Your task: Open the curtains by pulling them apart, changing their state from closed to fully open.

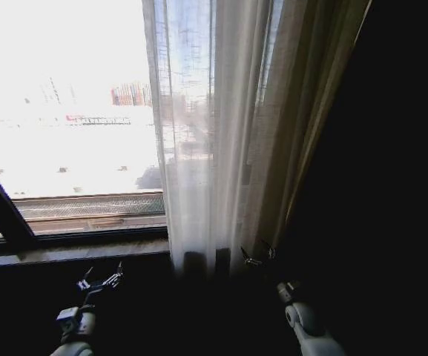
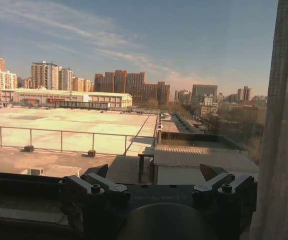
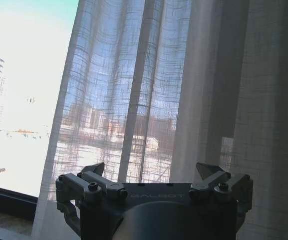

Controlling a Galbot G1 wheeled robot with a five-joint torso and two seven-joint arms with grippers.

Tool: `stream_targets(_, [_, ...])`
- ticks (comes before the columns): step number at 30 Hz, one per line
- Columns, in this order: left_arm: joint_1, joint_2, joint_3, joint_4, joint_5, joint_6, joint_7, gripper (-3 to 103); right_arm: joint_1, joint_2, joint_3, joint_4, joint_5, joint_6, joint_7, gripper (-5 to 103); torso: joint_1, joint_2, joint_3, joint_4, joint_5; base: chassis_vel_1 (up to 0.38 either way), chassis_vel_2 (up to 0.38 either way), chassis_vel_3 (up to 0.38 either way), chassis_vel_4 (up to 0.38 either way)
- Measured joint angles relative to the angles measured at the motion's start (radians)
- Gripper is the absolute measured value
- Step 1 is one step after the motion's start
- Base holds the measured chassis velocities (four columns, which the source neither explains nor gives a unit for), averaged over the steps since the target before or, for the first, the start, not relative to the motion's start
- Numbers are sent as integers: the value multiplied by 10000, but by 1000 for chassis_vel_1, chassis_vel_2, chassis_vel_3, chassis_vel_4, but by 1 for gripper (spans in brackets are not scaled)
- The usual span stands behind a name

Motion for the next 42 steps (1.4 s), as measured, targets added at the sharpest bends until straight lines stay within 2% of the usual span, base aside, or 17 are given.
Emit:
stream_targets(16, [0,1,-4,0,0,0,-2,100,12,57,-131,52,445,315,18,100,0,0,0,4,-3,296,304,-296,-293])
stream_targets(19, [1,1,-4,0,0,0,-3,100,44,73,-150,52,477,365,-116,100,-1,0,-1,3,-7,36,32,-35,-20])
stream_targets(23, [0,-2,1,-2,0,1,1,100,32,116,-220,69,457,318,-248,100,0,-1,1,-2,11,0,0,0,0])
stream_targets(32, [0,-2,3,-1,0,0,5,100,105,279,-262,-62,341,352,-366,100,0,-1,1,3,-6,-27,-23,30,25])
stream_targets(38, [0,-1,1,-1,0,0,3,100,73,231,-262,-105,546,491,-411,100,0,-1,0,0,-1,0,0,0,0])
stream_targets(42, [0,-1,2,-1,0,0,2,100,124,224,-145,-150,296,336,-679,100,0,-1,1,1,3,0,0,0,0])
